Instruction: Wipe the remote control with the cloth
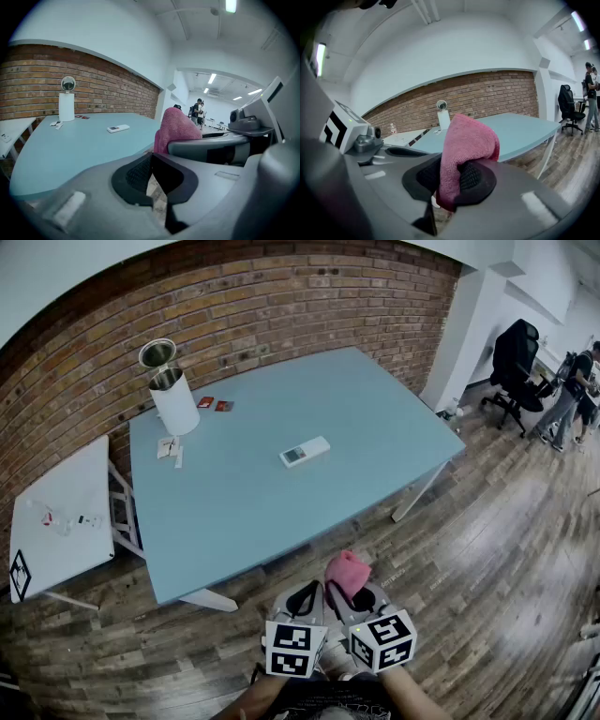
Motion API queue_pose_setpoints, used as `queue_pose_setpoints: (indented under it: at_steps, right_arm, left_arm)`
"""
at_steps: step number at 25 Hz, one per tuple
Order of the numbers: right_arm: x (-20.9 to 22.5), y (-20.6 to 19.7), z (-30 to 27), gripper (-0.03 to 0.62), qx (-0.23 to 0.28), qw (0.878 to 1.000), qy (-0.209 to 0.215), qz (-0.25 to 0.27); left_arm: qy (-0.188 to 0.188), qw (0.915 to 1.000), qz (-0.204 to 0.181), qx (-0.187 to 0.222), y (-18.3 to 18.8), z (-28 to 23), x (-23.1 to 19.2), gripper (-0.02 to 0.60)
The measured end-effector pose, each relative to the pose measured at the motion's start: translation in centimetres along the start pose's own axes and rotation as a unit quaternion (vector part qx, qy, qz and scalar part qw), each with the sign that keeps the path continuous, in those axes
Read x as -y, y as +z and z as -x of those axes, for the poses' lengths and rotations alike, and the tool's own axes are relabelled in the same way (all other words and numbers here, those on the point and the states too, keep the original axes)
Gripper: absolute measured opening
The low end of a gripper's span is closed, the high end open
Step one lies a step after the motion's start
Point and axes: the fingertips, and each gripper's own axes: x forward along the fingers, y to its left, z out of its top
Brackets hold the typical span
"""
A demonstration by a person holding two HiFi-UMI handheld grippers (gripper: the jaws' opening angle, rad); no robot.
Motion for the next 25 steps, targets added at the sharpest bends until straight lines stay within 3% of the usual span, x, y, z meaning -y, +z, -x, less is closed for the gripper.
queue_pose_setpoints:
  at_steps: [13, 25]
  right_arm:
    - [-0.7, 0.8, -3.0, 0.064, -0.004, 1.0, 0.025, -0.002]
    - [4.6, 3.3, -8.0, 0.064, -0.005, 0.997, 0.071, -0.009]
  left_arm:
    - [0.012, 0.9999, 0.002, -0.009, 0.4, -0.7, -2.4, -0.002]
    - [0.059, 0.9981, 0.001, -0.018, 3.0, -6.9, -5.1, 0.0]
